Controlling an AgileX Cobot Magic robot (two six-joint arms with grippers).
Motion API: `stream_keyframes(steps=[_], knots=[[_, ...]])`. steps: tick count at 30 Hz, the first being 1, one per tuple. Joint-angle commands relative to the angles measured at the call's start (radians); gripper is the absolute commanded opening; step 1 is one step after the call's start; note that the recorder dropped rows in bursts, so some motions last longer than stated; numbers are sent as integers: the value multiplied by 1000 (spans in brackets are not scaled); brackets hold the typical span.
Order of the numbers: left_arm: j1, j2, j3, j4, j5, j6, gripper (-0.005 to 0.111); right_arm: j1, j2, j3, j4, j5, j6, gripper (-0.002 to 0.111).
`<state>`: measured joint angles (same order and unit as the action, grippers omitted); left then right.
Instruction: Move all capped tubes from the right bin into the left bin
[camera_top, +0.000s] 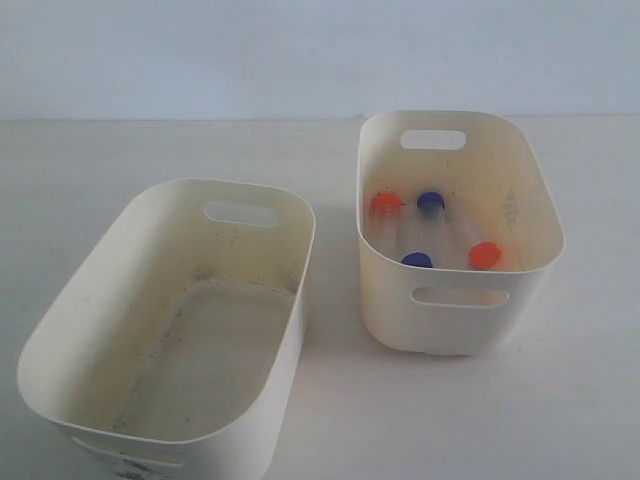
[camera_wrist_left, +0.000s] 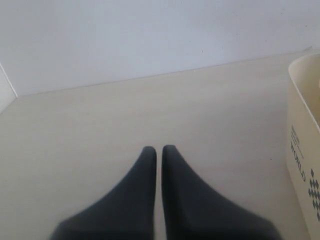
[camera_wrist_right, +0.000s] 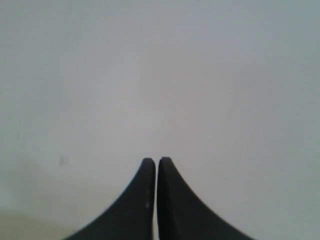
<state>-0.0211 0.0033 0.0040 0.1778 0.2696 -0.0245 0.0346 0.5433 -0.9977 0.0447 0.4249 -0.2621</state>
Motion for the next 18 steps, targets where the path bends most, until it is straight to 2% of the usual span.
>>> stream_keyframes(steps=[1,9,18], knots=[[1,-3,-4,-1,-8,-12,4,-1,220,-133,-5,320,-6,1],[1,-3,-4,-1,-8,-12,4,-1,440,-142,-5,231,-6,1],[1,-3,-4,-1,-8,-12,4,-1,557,-142,-5,200,-6,1]])
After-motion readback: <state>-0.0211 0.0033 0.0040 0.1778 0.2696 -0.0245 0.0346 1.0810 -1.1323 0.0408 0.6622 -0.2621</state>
